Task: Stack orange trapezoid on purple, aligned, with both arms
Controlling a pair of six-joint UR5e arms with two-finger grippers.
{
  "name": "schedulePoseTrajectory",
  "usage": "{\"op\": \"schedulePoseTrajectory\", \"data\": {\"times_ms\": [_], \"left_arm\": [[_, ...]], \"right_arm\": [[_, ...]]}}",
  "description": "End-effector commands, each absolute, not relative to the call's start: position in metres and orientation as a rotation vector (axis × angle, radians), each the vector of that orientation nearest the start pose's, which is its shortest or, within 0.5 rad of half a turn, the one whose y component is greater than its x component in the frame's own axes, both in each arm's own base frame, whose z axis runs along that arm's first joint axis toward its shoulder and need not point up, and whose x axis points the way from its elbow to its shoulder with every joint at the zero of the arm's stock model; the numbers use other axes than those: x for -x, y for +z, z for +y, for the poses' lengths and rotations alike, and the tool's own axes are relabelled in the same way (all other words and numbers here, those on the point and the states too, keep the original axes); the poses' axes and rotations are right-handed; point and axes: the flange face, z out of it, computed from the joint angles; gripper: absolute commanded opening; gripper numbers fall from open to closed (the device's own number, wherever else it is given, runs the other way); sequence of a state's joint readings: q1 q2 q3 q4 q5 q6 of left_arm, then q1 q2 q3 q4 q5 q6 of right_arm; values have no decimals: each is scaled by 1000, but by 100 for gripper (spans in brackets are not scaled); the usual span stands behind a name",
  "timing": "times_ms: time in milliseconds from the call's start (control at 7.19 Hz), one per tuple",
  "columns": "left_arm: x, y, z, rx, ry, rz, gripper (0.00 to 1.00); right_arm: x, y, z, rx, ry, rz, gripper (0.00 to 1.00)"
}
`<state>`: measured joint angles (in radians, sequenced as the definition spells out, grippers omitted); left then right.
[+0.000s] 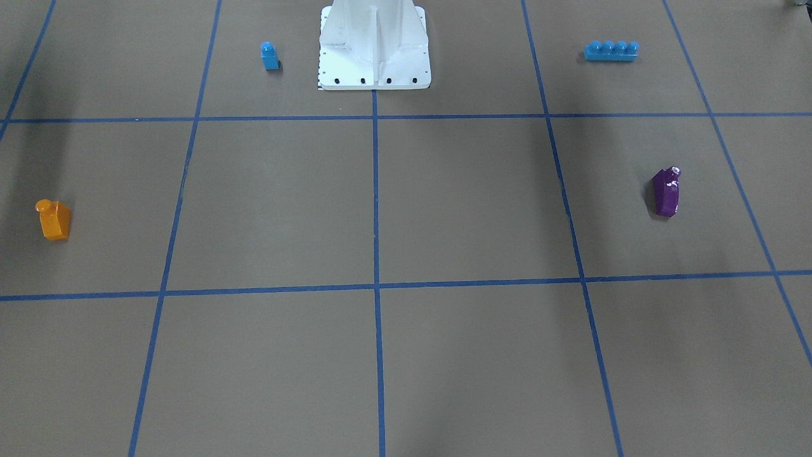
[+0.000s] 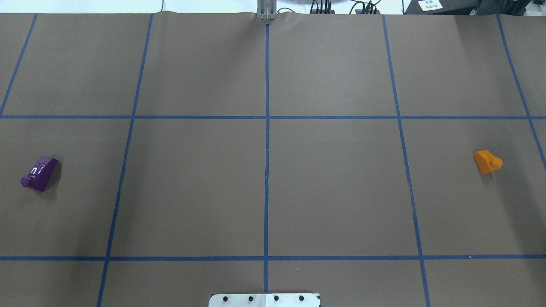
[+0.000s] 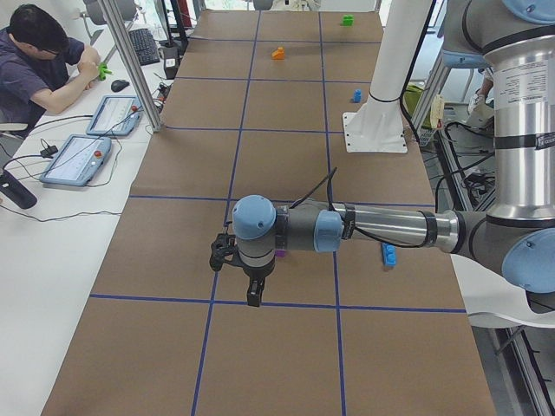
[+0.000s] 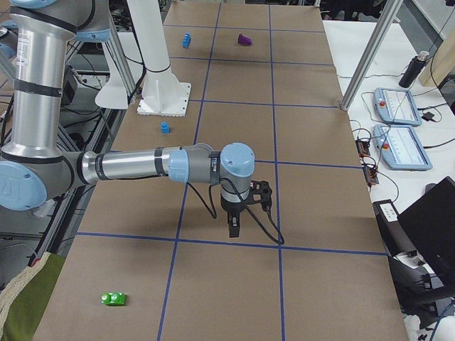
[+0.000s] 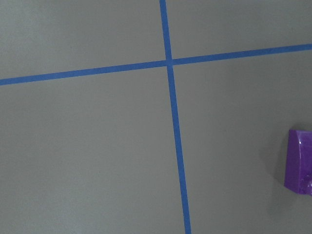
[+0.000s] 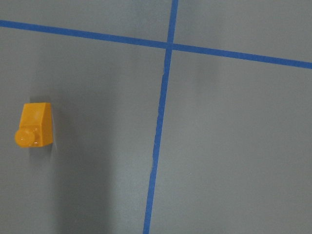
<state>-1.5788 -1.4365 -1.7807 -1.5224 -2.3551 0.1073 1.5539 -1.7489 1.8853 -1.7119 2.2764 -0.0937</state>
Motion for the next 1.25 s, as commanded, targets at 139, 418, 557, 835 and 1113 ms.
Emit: {"op": "schedulePoseTrajectory", "data": {"times_ms": [139,418,557,835,1113], "left_arm": [[59,609,-440,-90,130,782,100],[57,589,-450,-154,157,781,100],[56,584,-454,-215,178,777,100],[56,577,-461,-286,208,772,100],[55,548,-484,-369,246,772,100]], "right_arm": [[-62,591,-426,-52,-115,-703,100],[-62,585,-430,-63,-118,-703,100],[-62,577,-434,-82,-129,-700,100],[-61,558,-448,-121,-140,-700,100],[-58,521,-482,-260,-190,-694,100]]}}
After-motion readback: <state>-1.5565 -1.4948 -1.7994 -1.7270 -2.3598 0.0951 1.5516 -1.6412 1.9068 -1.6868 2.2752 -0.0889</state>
